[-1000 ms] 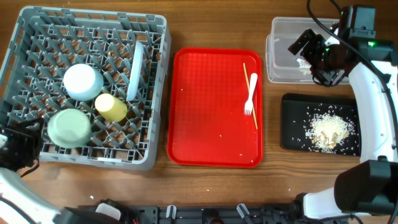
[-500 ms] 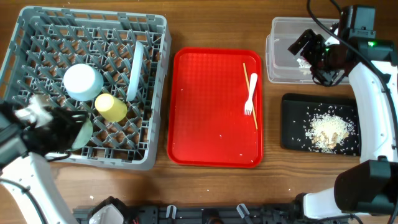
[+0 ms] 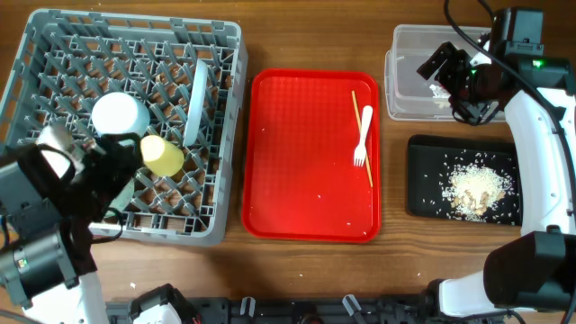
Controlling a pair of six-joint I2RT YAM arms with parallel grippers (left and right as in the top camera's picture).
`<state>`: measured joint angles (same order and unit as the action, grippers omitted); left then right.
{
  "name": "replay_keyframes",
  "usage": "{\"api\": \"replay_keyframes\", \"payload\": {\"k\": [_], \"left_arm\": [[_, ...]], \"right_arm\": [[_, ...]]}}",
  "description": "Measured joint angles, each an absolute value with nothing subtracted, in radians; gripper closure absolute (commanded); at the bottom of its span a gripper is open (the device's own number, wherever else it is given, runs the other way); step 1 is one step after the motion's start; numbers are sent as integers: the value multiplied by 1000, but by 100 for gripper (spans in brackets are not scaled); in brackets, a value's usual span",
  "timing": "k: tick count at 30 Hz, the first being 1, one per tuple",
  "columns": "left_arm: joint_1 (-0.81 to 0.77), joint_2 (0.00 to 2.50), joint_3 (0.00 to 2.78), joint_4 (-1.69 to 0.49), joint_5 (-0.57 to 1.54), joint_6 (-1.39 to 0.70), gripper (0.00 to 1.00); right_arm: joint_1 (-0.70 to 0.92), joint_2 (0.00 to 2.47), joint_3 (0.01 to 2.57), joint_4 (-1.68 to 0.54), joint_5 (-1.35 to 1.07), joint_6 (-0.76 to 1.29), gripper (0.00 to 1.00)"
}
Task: Sort waste into correct bins and load items into the dishwasher rack
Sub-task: 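Withdraw the left gripper to the front-left of the rack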
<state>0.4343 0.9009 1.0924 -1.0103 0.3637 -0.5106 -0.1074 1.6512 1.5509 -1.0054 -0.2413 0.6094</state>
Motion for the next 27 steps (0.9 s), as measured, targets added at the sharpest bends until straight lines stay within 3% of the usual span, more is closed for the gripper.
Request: {"api": "replay_keyframes", "payload": {"k": [3,9,16,19,23,24,25,27], "left_arm": [[461,907,1092,-1047,214,-579,0],[463,947,1092,-1126,117,-609,0],[589,1025,1092,-1133,4,-704,0],[669,1045,1092,-1165,4,-728,0],[731,1048,1092,-1172,4,-744,0],[746,1049,1092,-1184,6,-759,0],[764,1049,1092,-1205,4,-786,0],[797,1049,1092,-1234,5,-842,0]], "right_arm": [[-107,1651,1551,-1005,-242,609,0],[-107,1651,1551,-1005,-242,609,0],[-107,1651,1551,-950,-290,827,1],[-75,1651,1551,-934,-400,693,0],[93,1678,1551,-1050,-278,570,1],[152,1701,1551,-1066,-214,553,6],[199,1728,1548,-1069,-159,543,21],[258,1778,1541,-1072,-82,535,26]]}}
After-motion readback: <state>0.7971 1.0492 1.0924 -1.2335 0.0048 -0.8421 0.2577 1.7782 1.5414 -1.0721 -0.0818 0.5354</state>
